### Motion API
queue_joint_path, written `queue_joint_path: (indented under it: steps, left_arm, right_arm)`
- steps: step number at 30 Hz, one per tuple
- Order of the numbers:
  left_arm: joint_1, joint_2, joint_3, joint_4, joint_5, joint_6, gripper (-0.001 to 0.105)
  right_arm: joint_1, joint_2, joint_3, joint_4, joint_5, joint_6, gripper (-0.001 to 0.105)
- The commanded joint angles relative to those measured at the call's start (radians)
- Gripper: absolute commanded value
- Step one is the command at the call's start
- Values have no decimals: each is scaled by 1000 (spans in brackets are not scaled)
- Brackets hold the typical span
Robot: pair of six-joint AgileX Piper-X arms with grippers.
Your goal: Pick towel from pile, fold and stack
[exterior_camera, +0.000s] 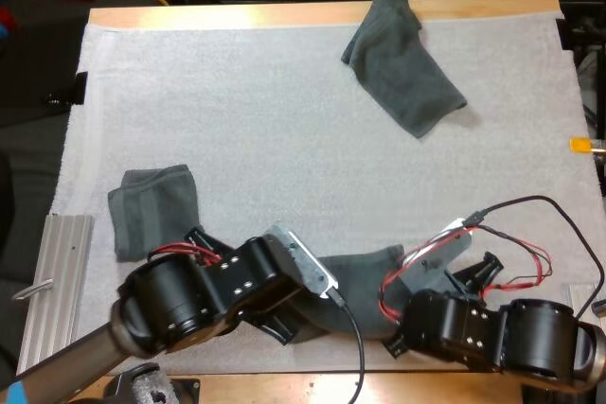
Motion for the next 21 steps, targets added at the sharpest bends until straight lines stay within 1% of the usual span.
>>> queue_joint_path:
  steps: [1, 4, 9, 14, 15, 18, 21]
  left_arm:
    - [4, 21, -3, -16, -31, 11, 0]
    - [28, 63, -3, -44, -51, 43, 0]
    - [87, 117, -3, -110, -51, 93, 0]
    - [162, 154, -3, -203, -50, 154, 0]
    - [196, 171, -3, -241, -43, 185, 0]
    - [240, 206, -3, -291, -36, 234, 0]
    - [278, 248, -3, -340, -35, 270, 0]
  right_arm:
    - [-28, -9, 10, -27, 19, -25, 1]
    - [-101, -8, 51, -96, 12, -82, 1]
    - [-218, -7, 115, -242, -32, -188, 1]
    - [-323, -4, 180, -384, -50, -257, 1]
    - [-366, 2, 198, -446, -65, -288, 1]
    - [-429, 29, 211, -530, -123, -314, 1]
    - [-478, 76, 213, -593, -134, -351, 1]
